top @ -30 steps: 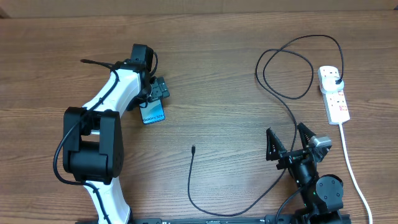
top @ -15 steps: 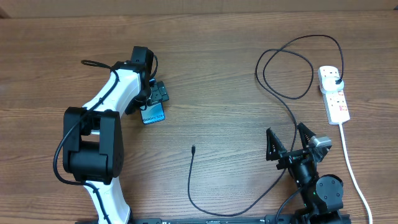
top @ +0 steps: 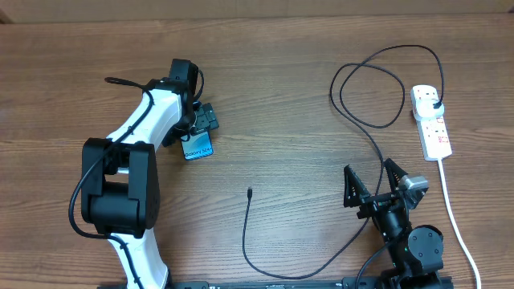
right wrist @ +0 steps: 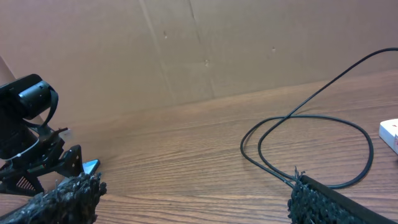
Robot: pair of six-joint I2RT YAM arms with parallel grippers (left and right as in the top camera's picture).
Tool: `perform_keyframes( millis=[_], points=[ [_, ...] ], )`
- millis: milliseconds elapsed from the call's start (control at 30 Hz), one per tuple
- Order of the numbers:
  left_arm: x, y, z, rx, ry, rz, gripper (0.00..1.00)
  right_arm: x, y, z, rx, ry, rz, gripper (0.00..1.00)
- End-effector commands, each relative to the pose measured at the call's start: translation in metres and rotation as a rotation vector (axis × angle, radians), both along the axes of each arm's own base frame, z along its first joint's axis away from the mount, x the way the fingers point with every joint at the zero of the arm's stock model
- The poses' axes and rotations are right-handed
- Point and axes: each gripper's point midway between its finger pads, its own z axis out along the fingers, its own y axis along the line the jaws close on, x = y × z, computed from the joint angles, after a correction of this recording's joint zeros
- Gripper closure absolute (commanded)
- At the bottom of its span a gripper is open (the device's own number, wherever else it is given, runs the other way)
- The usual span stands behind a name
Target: Plug charger to phone and switch on socket
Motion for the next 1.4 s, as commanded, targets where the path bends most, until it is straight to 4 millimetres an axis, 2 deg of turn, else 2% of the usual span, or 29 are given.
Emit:
perform_keyframes(
  millis=[0, 233, 433, 867, 1000, 1367],
  points=[
    [-0.004, -0.002, -0.006, -0.002, 0.02, -0.014, 0.0, 0.0, 0.0, -0.001, -0.003, -0.007, 0.0, 0.0],
    [-0.01, -0.009, -0.007, 0.003, 0.04, -0.047, 0.0, 0.0, 0.0, -0.001, -0.003, -0.007, 0.0, 0.0],
    [-0.029, -0.016, -0.021, 0.012, 0.087, -0.072, 0.0, 0.0, 0.0, -0.001, -0.003, -0.007, 0.0, 0.0],
    [-0.057, -0.011, -0.037, 0.025, 0.165, -0.078, 0.0, 0.0, 0.0, -0.001, -0.003, -0.007, 0.0, 0.0],
    [-0.057, -0.011, -0.037, 0.025, 0.166, -0.084, 0.0, 0.0, 0.0, -0.001, -0.003, -0.007, 0.0, 0.0],
    [-0.03, -0.015, -0.037, 0.019, 0.054, -0.082, 0.0, 0.0, 0.0, -0.001, -0.003, -0.007, 0.0, 0.0]
  ],
)
